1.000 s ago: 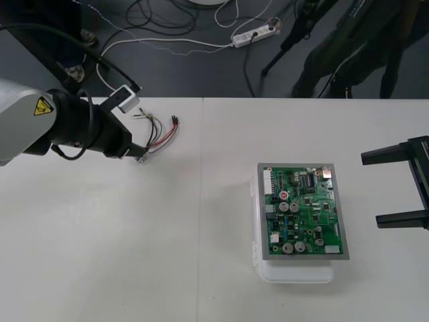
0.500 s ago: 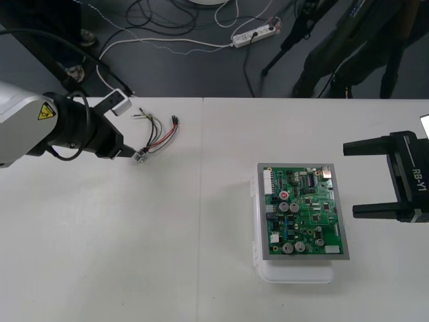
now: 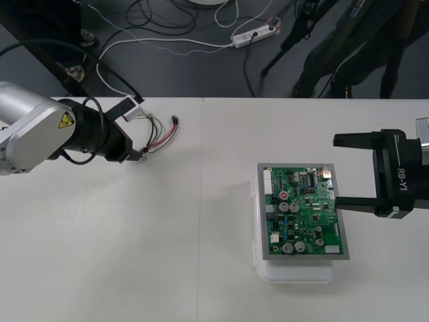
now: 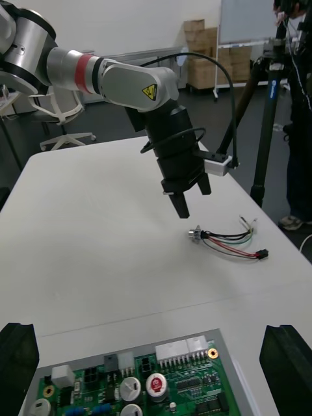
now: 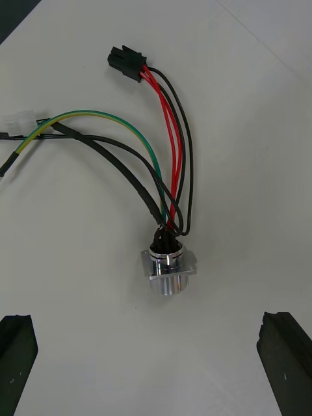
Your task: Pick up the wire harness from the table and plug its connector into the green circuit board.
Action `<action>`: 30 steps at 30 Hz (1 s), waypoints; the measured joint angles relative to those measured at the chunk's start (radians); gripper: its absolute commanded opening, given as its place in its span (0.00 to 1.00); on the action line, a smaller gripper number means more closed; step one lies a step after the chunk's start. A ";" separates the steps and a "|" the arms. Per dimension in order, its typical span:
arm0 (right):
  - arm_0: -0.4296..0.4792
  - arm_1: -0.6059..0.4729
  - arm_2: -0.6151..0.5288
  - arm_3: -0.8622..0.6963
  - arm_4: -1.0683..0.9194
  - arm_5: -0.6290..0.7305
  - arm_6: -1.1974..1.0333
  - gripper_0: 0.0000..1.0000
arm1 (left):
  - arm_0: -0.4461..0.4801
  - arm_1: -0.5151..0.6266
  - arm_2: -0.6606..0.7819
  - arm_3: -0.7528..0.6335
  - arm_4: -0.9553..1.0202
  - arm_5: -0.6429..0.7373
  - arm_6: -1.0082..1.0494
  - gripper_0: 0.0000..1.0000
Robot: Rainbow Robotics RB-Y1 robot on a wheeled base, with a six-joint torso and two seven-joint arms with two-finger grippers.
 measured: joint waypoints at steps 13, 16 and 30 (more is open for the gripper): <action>-0.012 0.037 0.001 0.100 -0.069 0.000 0.146 1.00 | -0.001 -0.065 0.000 0.056 -0.046 0.010 0.000 1.00; -0.024 0.048 0.001 0.105 -0.072 0.000 0.146 1.00 | -0.003 -0.081 0.000 0.080 -0.058 0.015 0.000 1.00; -0.117 0.093 0.002 0.277 -0.117 0.000 0.146 1.00 | -0.040 -0.163 0.000 0.215 -0.107 0.058 0.000 1.00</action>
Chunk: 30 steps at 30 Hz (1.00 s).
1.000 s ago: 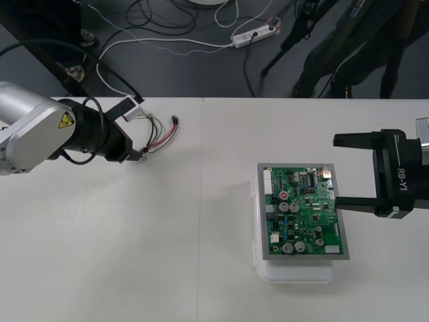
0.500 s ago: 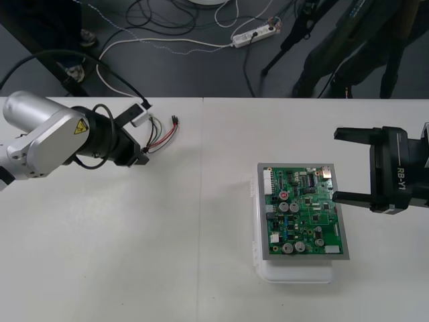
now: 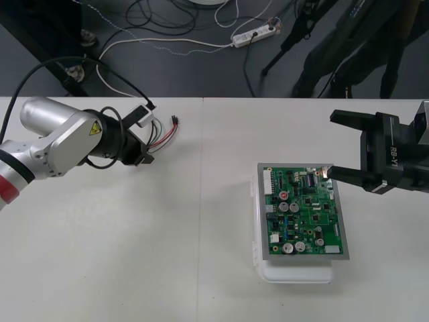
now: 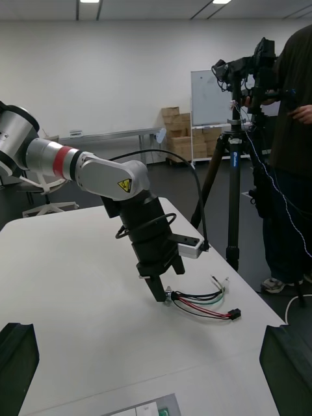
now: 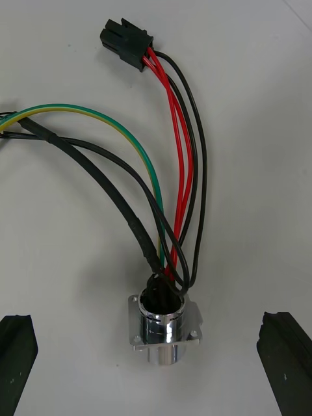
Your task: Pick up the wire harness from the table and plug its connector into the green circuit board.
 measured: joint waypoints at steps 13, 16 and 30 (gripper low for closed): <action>-0.003 0.000 0.021 0.000 -0.048 0.000 0.000 1.00 | -0.010 -0.025 -0.015 0.032 -0.047 0.013 0.000 1.00; -0.004 -0.002 0.034 0.000 -0.048 0.000 0.000 1.00 | -0.010 -0.025 -0.032 0.037 -0.054 0.020 0.000 1.00; -0.015 -0.016 0.106 0.000 -0.051 0.000 0.000 1.00 | -0.010 -0.043 -0.054 0.069 -0.072 0.039 0.000 1.00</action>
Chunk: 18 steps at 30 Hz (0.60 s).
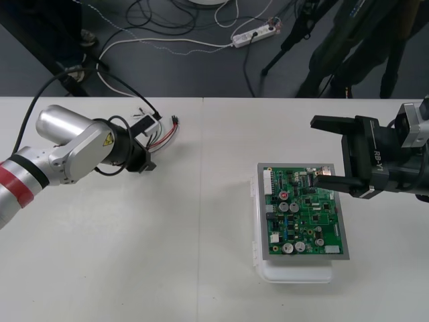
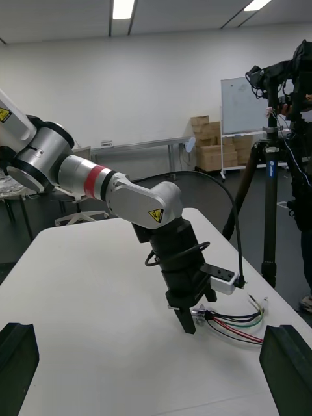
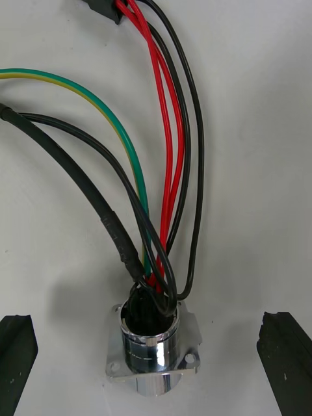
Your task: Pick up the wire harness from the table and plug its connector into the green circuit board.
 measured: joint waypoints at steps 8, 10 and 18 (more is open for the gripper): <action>-0.001 -0.001 0.057 0.000 -0.017 0.000 0.000 1.00 | 0.000 -0.015 0.000 0.023 -0.010 0.021 0.000 1.00; -0.001 -0.001 0.065 0.000 -0.017 0.000 0.000 1.00 | 0.000 -0.015 0.000 0.023 -0.014 0.023 0.000 1.00; -0.005 -0.002 0.074 0.000 -0.006 0.000 0.000 1.00 | 0.000 -0.015 0.000 0.023 -0.023 0.027 0.000 1.00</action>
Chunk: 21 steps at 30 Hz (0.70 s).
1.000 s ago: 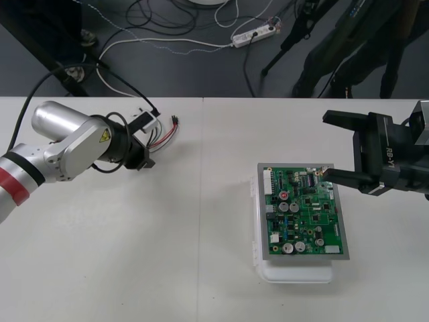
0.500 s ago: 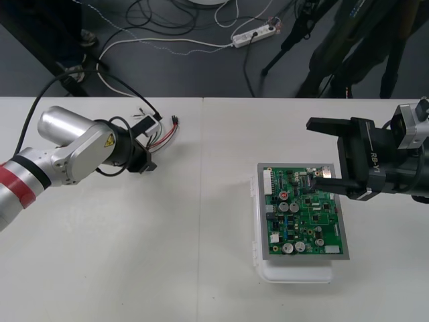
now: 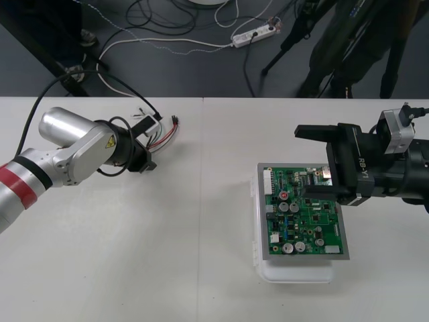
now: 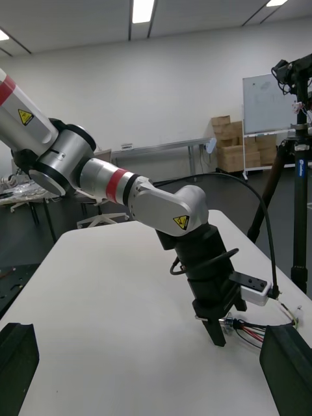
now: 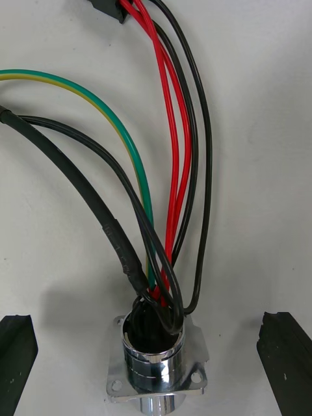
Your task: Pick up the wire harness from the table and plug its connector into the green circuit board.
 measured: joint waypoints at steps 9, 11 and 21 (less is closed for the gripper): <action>-0.004 0.000 0.000 0.000 0.035 0.000 0.001 1.00 | 0.000 0.000 0.000 0.000 -0.006 0.001 0.000 0.75; -0.007 0.000 0.000 0.000 0.035 0.000 0.002 1.00 | 0.000 0.000 0.000 0.000 -0.007 0.002 0.000 0.60; -0.016 0.000 0.000 0.000 0.035 0.000 0.167 1.00 | 0.000 0.000 0.000 0.000 -0.008 0.002 0.000 0.00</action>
